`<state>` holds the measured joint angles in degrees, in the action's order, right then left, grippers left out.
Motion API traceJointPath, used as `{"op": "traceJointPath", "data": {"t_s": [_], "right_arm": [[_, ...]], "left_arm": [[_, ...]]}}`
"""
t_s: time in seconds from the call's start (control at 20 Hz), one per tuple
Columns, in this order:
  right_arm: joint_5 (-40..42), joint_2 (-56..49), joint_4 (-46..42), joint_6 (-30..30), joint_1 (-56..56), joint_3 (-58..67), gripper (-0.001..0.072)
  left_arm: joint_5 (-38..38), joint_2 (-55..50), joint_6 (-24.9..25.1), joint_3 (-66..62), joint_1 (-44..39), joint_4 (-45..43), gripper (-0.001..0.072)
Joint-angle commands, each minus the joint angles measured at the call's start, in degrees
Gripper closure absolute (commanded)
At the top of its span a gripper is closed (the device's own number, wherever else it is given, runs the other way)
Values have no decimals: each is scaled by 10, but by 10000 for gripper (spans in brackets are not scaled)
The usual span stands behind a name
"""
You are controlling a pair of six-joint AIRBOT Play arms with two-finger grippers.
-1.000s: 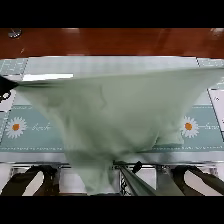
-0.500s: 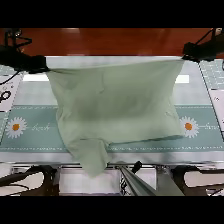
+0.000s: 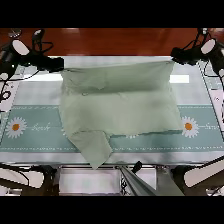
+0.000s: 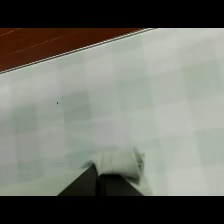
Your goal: Fold the shirts.
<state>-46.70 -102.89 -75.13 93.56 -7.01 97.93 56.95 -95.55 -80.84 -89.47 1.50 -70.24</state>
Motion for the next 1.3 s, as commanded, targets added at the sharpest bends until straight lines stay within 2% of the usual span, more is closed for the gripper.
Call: {"op": "traceJointPath", "data": {"t_s": [0.0, 0.1, 0.25, 0.35, 0.55, 0.8, 0.85, 0.9, 0.95, 1.0, 1.05, 1.15, 1.25], "right_arm": [[2, -19, -1, 2, 0, 0, 684], [-32, -18, -6, -2, -3, 1, 684], [-202, -18, -36, -75, -7, 33, 683], [-288, -16, -55, -79, -7, 38, 683], [-386, -16, -58, -83, -7, 38, 683], [-403, -17, -48, -76, -6, 38, 683], [-403, -16, -47, -76, -6, 38, 683], [-403, -16, -47, -76, -5, 38, 680], [-405, -16, -47, -77, -5, 38, 609], [-416, -14, -48, -83, -6, 38, 494], [-433, -8, -53, -94, -9, 38, 455], [-487, 14, -87, -118, -21, 38, 455], [-532, 50, -94, -105, -47, 38, 455]], "left_arm": [[-6, -35, -13, -1, -5, 4, 688], [32, -38, -13, -2, -7, 2, 688], [231, -36, -2, -25, 0, -56, 687], [306, -38, -2, -25, 3, -57, 687], [349, -38, -3, -20, -3, -48, 687], [348, -49, -40, -1, -6, -48, 687], [341, -50, -48, -1, -6, -48, 667], [335, -49, -62, -1, -5, -48, 522], [338, -46, -73, -2, -5, -48, 334], [345, -40, -73, -3, -5, -49, 271], [350, -28, -71, -3, -3, -49, 262], [351, 9, -69, -3, 3, -50, 261], [353, 62, -69, 4, 14, -52, 261]]}}
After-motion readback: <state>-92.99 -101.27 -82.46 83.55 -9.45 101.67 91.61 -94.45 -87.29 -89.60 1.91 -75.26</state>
